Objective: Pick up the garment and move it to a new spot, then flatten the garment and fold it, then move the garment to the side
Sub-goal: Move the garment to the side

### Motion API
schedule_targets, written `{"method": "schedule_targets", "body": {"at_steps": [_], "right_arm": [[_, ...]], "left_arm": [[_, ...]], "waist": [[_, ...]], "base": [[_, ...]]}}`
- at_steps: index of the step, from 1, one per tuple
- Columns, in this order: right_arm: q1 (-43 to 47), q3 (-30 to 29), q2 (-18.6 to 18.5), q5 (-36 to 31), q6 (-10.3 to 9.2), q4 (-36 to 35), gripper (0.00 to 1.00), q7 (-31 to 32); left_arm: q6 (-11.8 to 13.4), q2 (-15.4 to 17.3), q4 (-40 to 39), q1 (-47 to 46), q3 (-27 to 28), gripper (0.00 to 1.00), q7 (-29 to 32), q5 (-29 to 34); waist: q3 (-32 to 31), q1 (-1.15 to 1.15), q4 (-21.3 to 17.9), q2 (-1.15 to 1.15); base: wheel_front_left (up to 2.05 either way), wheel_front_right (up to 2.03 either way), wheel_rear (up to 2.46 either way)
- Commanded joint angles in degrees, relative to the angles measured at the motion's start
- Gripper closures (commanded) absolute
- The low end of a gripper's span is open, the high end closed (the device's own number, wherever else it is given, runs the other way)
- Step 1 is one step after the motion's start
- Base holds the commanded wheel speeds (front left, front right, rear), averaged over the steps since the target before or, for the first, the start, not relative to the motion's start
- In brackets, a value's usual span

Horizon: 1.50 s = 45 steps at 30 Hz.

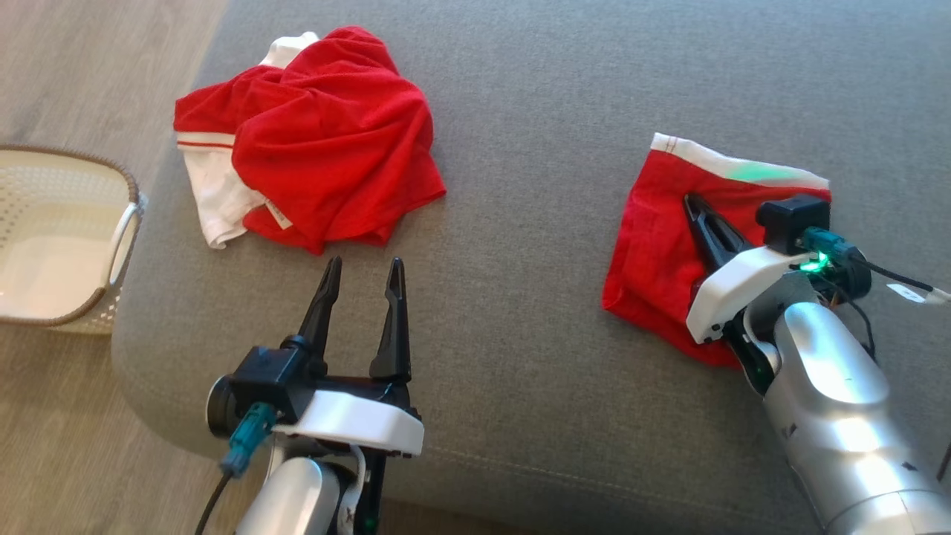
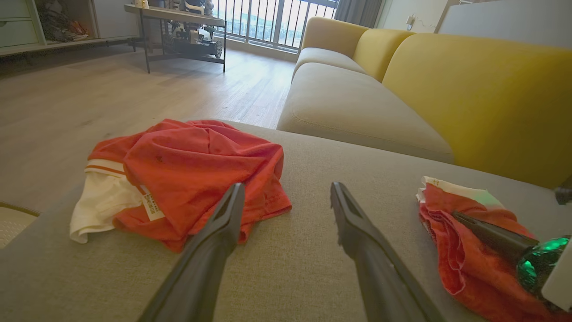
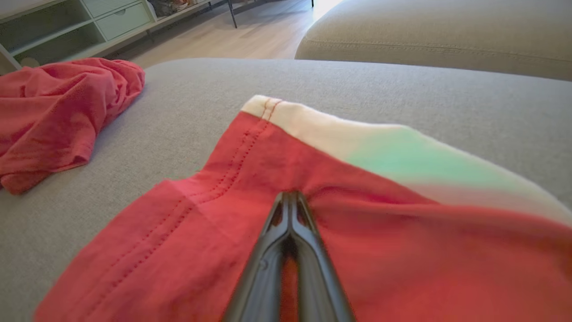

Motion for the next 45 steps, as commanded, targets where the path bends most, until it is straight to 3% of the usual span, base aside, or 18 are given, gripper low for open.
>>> {"method": "schedule_targets", "body": {"at_steps": [1,6,13,22,26,31,38,45], "right_arm": [[-2.18,1.60,0.44,0.13,-0.01,-0.54,1.00,-0.70],[-3.03,2.75,0.06,0.28,-0.01,0.72,1.00,-0.76],[0.52,3.71,1.22,2.06,-0.01,-8.83,1.00,-0.77],[3.80,10.27,0.67,4.33,-0.01,-6.00,1.00,-0.78],[3.37,10.04,0.48,7.17,-0.01,-9.59,1.00,-0.78],[5.83,7.04,-1.61,8.96,-0.01,-15.33,1.00,-0.78],[12.10,-1.63,-4.16,6.93,-0.01,-21.75,1.00,-0.78],[21.12,-10.04,-2.72,0.79,-0.01,-32.11,1.00,-0.78]], "left_arm": [[0.22,0.07,-2.10,-2.12,1.54,0.00,-0.29,-0.58],[0.28,0.07,-1.96,-2.17,1.36,0.00,-0.29,-0.58],[0.34,0.07,-1.58,-1.58,1.62,0.00,-0.29,-0.55],[0.02,0.07,-1.27,-1.65,1.61,0.00,-0.29,0.15],[0.17,0.07,-0.97,-1.07,2.62,0.00,-0.29,0.35],[-0.51,0.07,-0.75,-0.08,4.18,0.00,-0.29,0.56],[-1.13,0.07,-0.81,1.98,7.32,0.00,-0.29,0.89],[-1.83,0.07,-1.25,4.33,10.08,0.00,-0.29,1.34]], "waist": [[0.34,0.00,0.41,0.00],[0.52,0.00,0.97,0.00],[-0.74,0.00,0.78,0.00],[-1.63,0.00,0.04,0.00],[-3.08,0.00,-1.49,0.00],[-6.18,0.00,-3.92,0.00],[-11.17,0.00,-8.04,0.00],[-13.99,0.00,-11.58,0.00]], "base": [[0.00,0.00,0.00],[0.00,0.00,0.00],[0.00,0.00,0.00],[0.00,0.00,0.00],[0.00,0.00,0.00],[0.00,0.00,0.00],[0.00,0.00,0.00],[0.00,0.00,0.00]]}}
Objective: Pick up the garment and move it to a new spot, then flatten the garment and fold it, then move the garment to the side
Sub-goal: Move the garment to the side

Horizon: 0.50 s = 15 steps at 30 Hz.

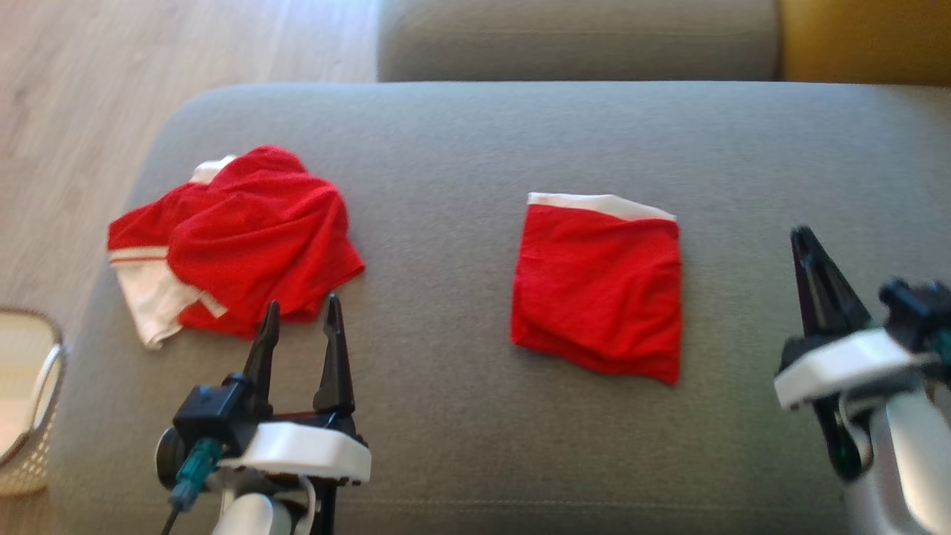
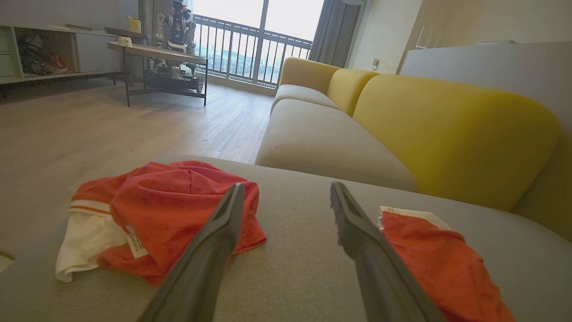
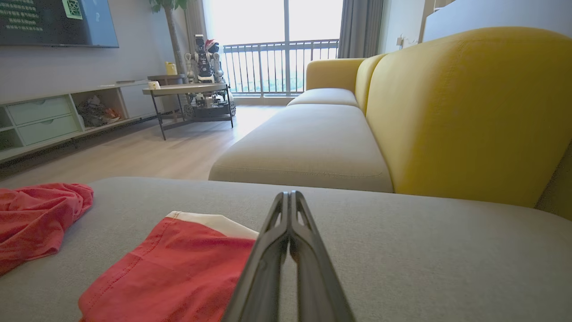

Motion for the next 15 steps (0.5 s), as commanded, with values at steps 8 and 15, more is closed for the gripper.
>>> {"method": "schedule_targets", "body": {"at_steps": [8,15], "right_arm": [[8.66,-4.29,3.55,-6.06,-0.01,-12.88,0.00,-0.52],[12.07,-4.92,5.38,-6.89,-0.01,-14.08,0.00,-0.52]], "left_arm": [[-1.67,0.05,-1.18,1.09,2.99,0.00,-0.29,0.88],[-1.66,0.05,-0.64,2.84,3.73,0.00,-0.29,0.72]], "waist": [[-2.01,0.01,-3.58,0.00],[-2.37,0.01,-4.43,0.00]], "base": [[0.00,0.00,0.00],[0.00,0.00,0.00]]}}
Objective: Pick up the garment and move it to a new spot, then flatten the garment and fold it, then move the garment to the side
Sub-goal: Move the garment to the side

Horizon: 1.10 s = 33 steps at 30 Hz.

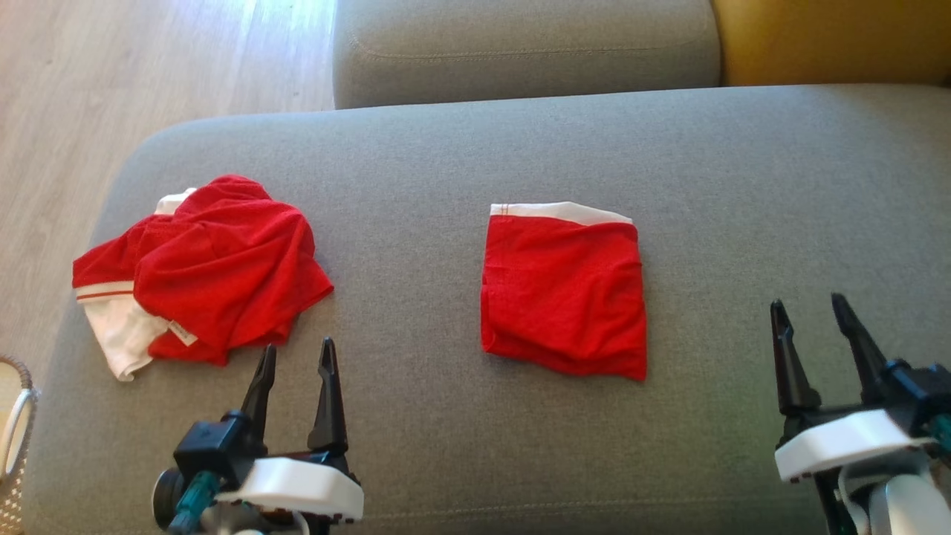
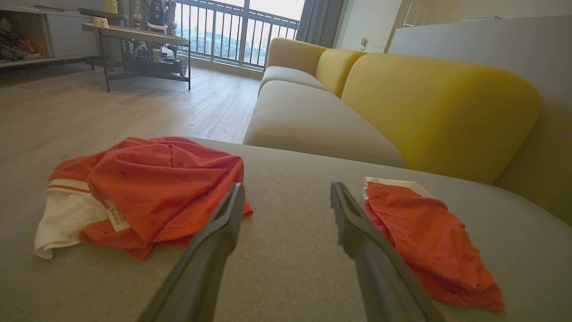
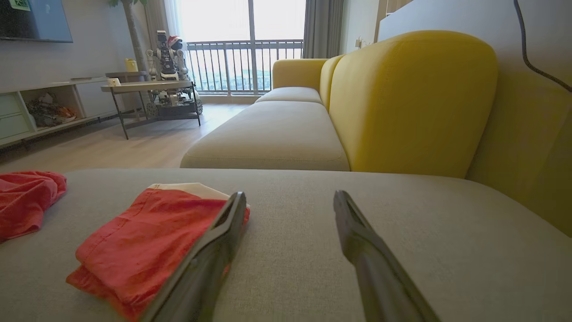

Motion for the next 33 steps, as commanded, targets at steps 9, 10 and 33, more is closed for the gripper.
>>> {"method": "schedule_targets", "body": {"at_steps": [9,10,33], "right_arm": [[-0.88,1.09,0.26,4.24,-0.01,-1.54,0.00,-0.52],[-1.01,1.29,0.27,4.59,-0.01,-1.51,0.00,-0.52],[-1.15,1.89,0.30,5.13,-0.01,-1.19,0.00,-0.52]], "left_arm": [[-0.61,-0.03,-1.21,-1.63,2.57,0.00,-0.29,0.35],[-0.65,-0.03,-1.16,-1.68,2.58,0.00,-0.29,0.44],[-0.66,-0.03,-0.65,-1.82,2.12,0.00,-0.29,0.60]], "waist": [[-0.28,0.00,-0.07,0.00],[-0.29,0.00,-0.03,0.00],[-0.09,0.00,1.13,0.00]], "base": [[0.00,0.00,0.00],[0.00,0.00,0.00],[0.00,0.00,0.00]]}}
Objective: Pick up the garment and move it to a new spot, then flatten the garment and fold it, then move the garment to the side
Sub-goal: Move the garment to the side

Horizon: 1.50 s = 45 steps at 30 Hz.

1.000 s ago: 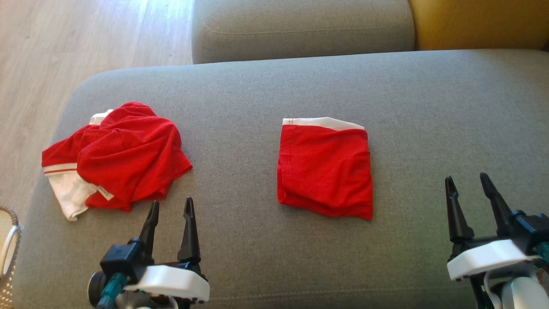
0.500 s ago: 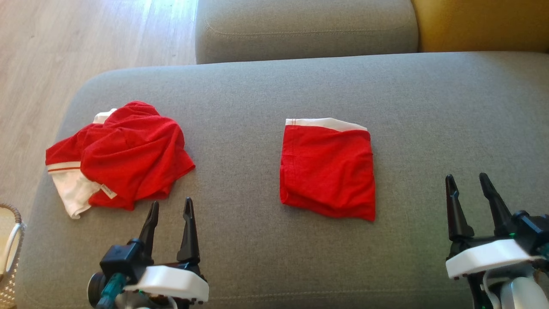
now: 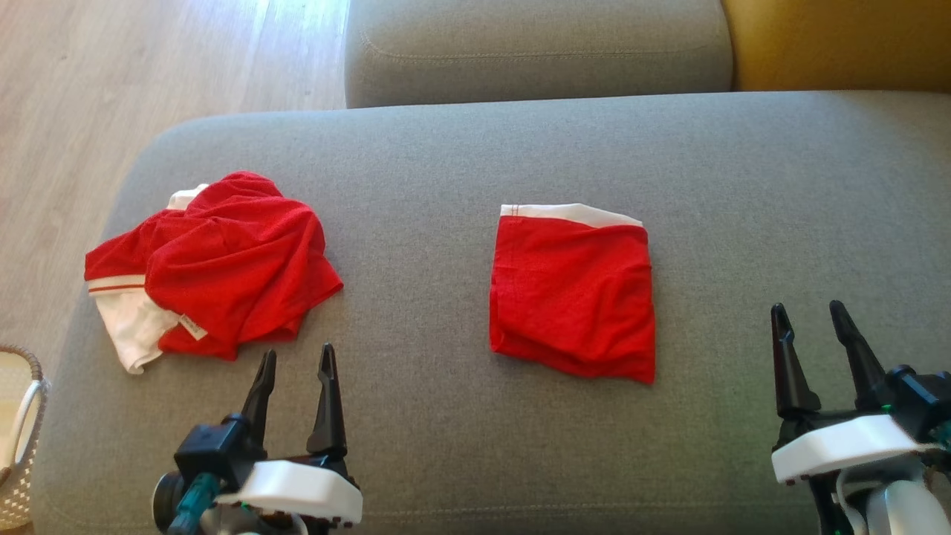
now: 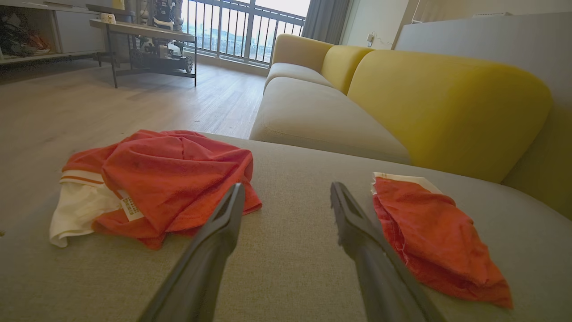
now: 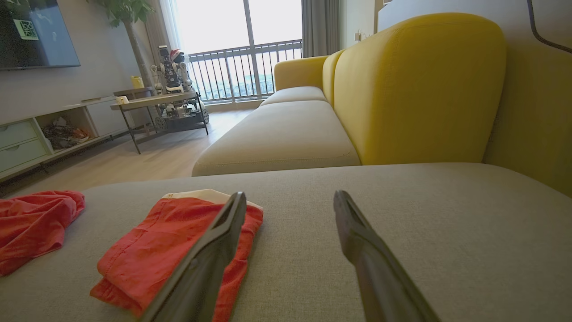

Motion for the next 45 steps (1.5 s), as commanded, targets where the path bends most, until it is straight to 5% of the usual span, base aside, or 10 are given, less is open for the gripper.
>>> {"method": "schedule_targets", "body": {"at_steps": [1,12,25,36,37,39,45], "right_arm": [[-2.06,1.48,-0.39,-0.03,-0.01,-1.49,0.00,-0.52],[-8.35,5.14,-0.39,3.67,-0.01,5.22,0.00,0.67],[-20.47,4.78,-0.39,8.82,-0.01,21.43,0.00,11.25],[-25.47,6.33,-0.43,9.28,-0.01,30.05,0.00,11.95],[-25.71,6.92,-0.56,8.58,-0.01,30.42,0.07,11.65],[-26.10,7.81,-0.71,7.78,-0.01,31.14,1.00,11.19],[-27.33,9.95,-2.39,5.02,-0.01,32.76,1.00,8.93]], "left_arm": [[-0.17,-0.07,-1.70,-2.11,1.73,0.00,-0.29,0.59],[-0.04,-0.07,-2.02,-4.36,-0.01,0.00,-0.29,1.02],[0.77,-0.07,-1.69,-7.69,-3.04,0.00,-0.29,1.17],[0.82,-0.07,-1.60,-8.75,-3.72,0.00,-0.29,1.55],[0.91,-0.07,-1.63,-8.81,-3.86,0.00,-0.29,1.55],[1.10,-0.07,-1.69,-8.93,-4.12,0.00,-0.29,1.56],[1.23,-0.07,-1.63,-9.46,-4.94,0.00,-0.29,1.89]], "waist": [[0.21,0.00,0.08,0.00],[4.81,0.00,1.42,0.00],[10.04,0.00,5.03,0.00],[11.51,0.00,6.52,0.00],[11.58,0.00,6.55,0.00],[11.76,0.00,6.50,0.00],[12.07,0.00,5.94,0.00]], "base": [[0.00,0.00,0.00],[0.00,0.00,0.00],[0.00,0.00,0.00],[0.00,0.00,0.00],[0.00,0.00,0.00],[0.00,0.00,0.00],[0.00,0.00,0.00]]}}
